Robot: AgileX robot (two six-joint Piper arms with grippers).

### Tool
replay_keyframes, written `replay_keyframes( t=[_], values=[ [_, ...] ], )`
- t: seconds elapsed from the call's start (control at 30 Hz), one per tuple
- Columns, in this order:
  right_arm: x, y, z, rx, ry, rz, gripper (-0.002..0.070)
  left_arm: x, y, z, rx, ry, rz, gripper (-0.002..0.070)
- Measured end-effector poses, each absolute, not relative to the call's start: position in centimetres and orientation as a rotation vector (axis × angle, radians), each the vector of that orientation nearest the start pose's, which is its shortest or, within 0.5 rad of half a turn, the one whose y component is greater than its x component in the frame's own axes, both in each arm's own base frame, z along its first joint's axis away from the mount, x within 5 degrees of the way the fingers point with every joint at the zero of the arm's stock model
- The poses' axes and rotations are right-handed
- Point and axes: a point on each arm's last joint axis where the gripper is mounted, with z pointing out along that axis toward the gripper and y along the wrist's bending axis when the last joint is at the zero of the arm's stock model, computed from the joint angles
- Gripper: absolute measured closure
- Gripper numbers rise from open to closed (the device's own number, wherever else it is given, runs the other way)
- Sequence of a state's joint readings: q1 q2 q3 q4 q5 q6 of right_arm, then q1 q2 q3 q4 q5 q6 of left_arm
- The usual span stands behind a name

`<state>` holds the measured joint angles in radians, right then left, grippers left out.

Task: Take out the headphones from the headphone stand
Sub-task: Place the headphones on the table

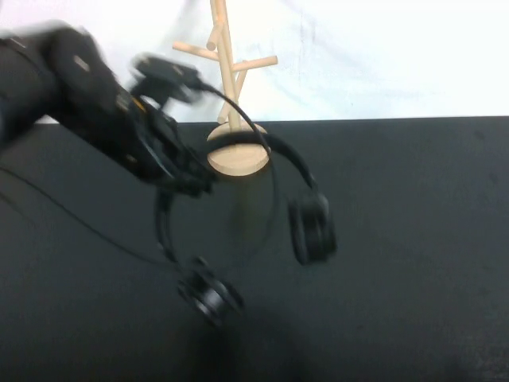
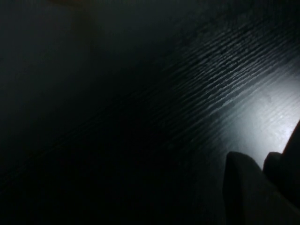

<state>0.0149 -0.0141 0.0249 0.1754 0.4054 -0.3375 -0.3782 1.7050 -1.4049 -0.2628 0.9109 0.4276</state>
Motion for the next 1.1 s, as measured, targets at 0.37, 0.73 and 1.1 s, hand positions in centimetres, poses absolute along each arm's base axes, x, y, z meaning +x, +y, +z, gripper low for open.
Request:
replay_keyframes(
  t=[0.37, 0.73, 1.1],
  values=[
    [5.1, 0.7, 17.0, -0.227, 1.88, -0.045, 0.0684, 36.3, -21.0, 17.6, 1.006, 2.484, -0.24, 0.063],
    [5.1, 0.7, 17.0, -0.227, 1.88, -0.045, 0.0684, 39.6, -22.4, 14.0, 1.047, 2.466, -0.182, 0.063],
    [5.1, 0.7, 17.0, -0.227, 1.88, -0.045, 0.0684, 41.2, -23.1, 13.0, 1.078, 2.45, -0.153, 0.063]
  ],
)
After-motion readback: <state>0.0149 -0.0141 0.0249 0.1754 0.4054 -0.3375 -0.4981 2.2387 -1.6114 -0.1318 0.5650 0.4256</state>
